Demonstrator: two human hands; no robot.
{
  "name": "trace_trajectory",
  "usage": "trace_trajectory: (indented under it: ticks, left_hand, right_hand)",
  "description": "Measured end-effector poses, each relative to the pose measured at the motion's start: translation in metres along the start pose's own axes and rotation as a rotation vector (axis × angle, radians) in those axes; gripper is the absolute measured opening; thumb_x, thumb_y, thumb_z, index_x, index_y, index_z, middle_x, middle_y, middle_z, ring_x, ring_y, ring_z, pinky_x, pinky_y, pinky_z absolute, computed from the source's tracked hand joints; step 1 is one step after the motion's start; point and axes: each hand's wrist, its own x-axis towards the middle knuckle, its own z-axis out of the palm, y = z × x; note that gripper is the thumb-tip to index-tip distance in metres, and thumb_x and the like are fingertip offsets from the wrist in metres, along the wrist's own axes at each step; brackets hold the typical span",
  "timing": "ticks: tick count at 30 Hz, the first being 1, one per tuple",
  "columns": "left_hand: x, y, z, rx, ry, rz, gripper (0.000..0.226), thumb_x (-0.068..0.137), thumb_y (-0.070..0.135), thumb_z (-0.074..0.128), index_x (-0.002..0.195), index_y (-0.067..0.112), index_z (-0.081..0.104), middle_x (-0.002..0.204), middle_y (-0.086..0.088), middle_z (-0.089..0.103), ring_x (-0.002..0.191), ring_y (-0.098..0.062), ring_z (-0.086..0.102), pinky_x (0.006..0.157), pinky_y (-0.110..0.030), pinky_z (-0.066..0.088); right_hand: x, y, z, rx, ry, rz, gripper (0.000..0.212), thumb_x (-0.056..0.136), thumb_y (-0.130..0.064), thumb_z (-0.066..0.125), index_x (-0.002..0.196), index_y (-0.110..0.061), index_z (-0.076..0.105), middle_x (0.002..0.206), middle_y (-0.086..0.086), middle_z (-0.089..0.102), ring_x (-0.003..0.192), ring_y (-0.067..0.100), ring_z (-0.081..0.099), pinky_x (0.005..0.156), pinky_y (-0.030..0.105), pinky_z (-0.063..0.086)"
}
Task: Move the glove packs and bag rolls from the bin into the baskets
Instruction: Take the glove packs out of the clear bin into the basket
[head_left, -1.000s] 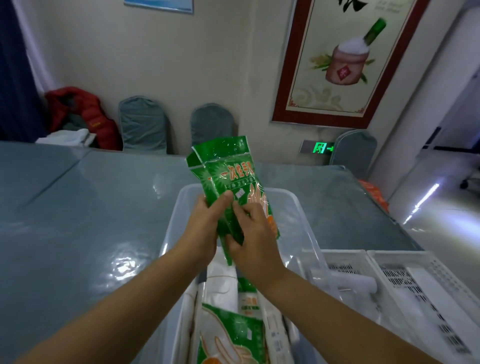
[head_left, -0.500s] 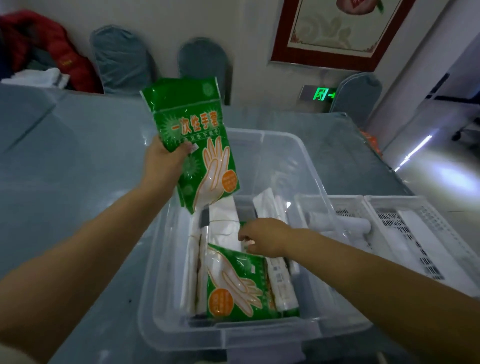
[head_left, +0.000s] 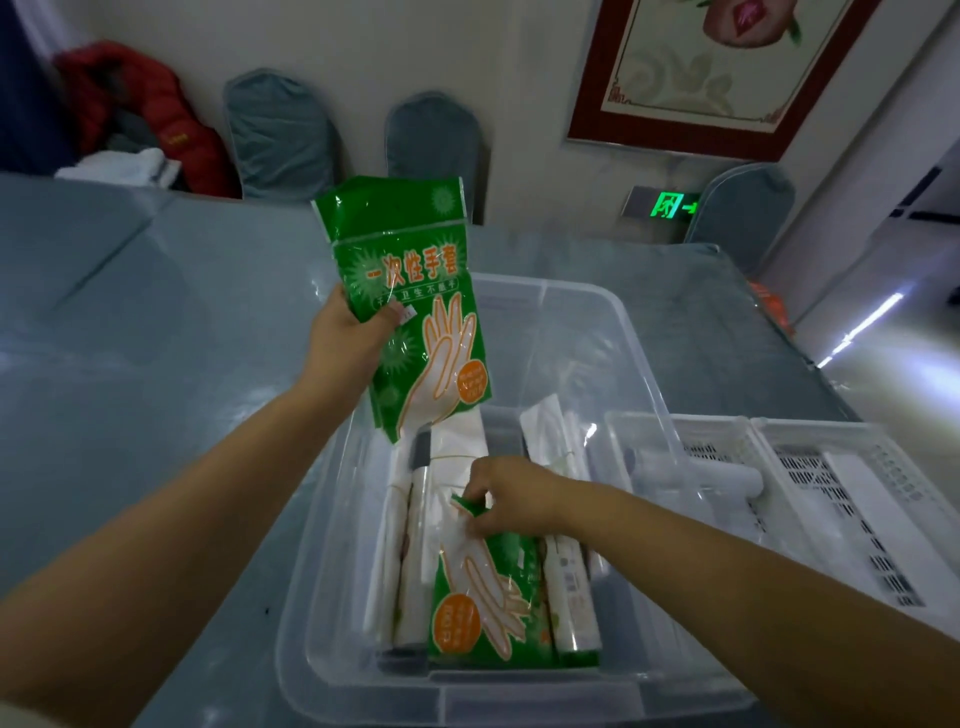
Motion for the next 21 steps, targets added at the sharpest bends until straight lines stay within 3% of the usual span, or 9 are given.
trace_trajectory:
  ticks: [2,5,8,10,13,17,21]
  left_hand:
    - [-0.001,0.002,0.001,0.003,-0.003,-0.006,0.019,0.084,0.018,0.064,0.098,0.028,0.057,0.097,0.007,0.069,0.088,-0.014,0.067,0.074,-0.034,0.053]
    - [-0.002,0.004,0.002,0.003,-0.017,-0.034,0.018,0.084,0.018,0.064,0.095,0.03,0.057,0.098,0.004,0.069,0.087,-0.015,0.067,0.073,-0.035,0.053]
    - [-0.004,0.01,0.003,0.007,-0.018,-0.035,0.016,0.084,0.016,0.064,0.093,0.028,0.06,0.093,0.005,0.07,0.083,-0.013,0.068,0.068,-0.031,0.053]
    - [-0.004,0.015,0.003,-0.012,-0.008,-0.064,0.015,0.084,0.013,0.064,0.092,0.026,0.061,0.09,0.004,0.07,0.079,-0.013,0.068,0.065,-0.029,0.054]
    - [-0.005,0.022,0.011,-0.068,-0.054,-0.119,0.013,0.084,0.01,0.063,0.09,0.021,0.062,0.088,-0.002,0.071,0.075,-0.016,0.07,0.059,-0.027,0.053]
    - [-0.013,0.03,0.032,-0.171,-0.084,-0.159,0.015,0.085,0.006,0.06,0.085,0.019,0.064,0.077,0.0,0.072,0.064,-0.014,0.07,0.053,-0.024,0.052]
    - [-0.019,0.036,0.047,-0.335,-0.12,-0.324,0.016,0.094,0.02,0.049,0.091,0.012,0.063,0.08,-0.009,0.074,0.07,-0.021,0.071,0.056,-0.029,0.056]
  right_hand:
    - [-0.013,0.001,-0.027,0.037,0.127,-0.03,0.022,0.077,-0.023,0.073,0.093,-0.008,0.072,0.095,0.007,0.059,0.088,0.019,0.056,0.079,0.034,0.048]
    - [-0.038,-0.002,-0.075,0.261,0.317,-0.016,0.014,0.076,-0.013,0.075,0.089,-0.009,0.073,0.067,-0.008,0.055,0.057,-0.001,0.052,0.057,0.017,0.044]
    - [-0.059,-0.011,-0.119,0.367,0.495,-0.024,0.012,0.078,-0.006,0.072,0.084,-0.016,0.073,0.053,-0.011,0.056,0.046,-0.002,0.05,0.047,0.016,0.045]
    - [-0.069,-0.018,-0.145,0.207,0.621,-0.069,0.014,0.08,-0.008,0.07,0.089,-0.017,0.074,0.064,-0.006,0.066,0.054,0.001,0.057,0.055,0.023,0.052]
    - [-0.078,-0.033,-0.168,-0.265,0.814,-0.152,0.015,0.082,-0.015,0.067,0.097,-0.016,0.072,0.083,0.005,0.07,0.073,0.023,0.064,0.067,0.038,0.052]
    - [-0.072,-0.056,-0.152,-0.801,0.84,-0.368,0.016,0.07,-0.008,0.074,0.084,-0.015,0.071,0.072,0.006,0.063,0.063,0.024,0.059,0.053,0.029,0.045]
    - [-0.057,-0.059,-0.114,-0.93,0.827,-0.496,0.011,0.071,-0.006,0.071,0.075,-0.017,0.068,0.072,0.004,0.061,0.064,0.021,0.056,0.056,0.028,0.042]
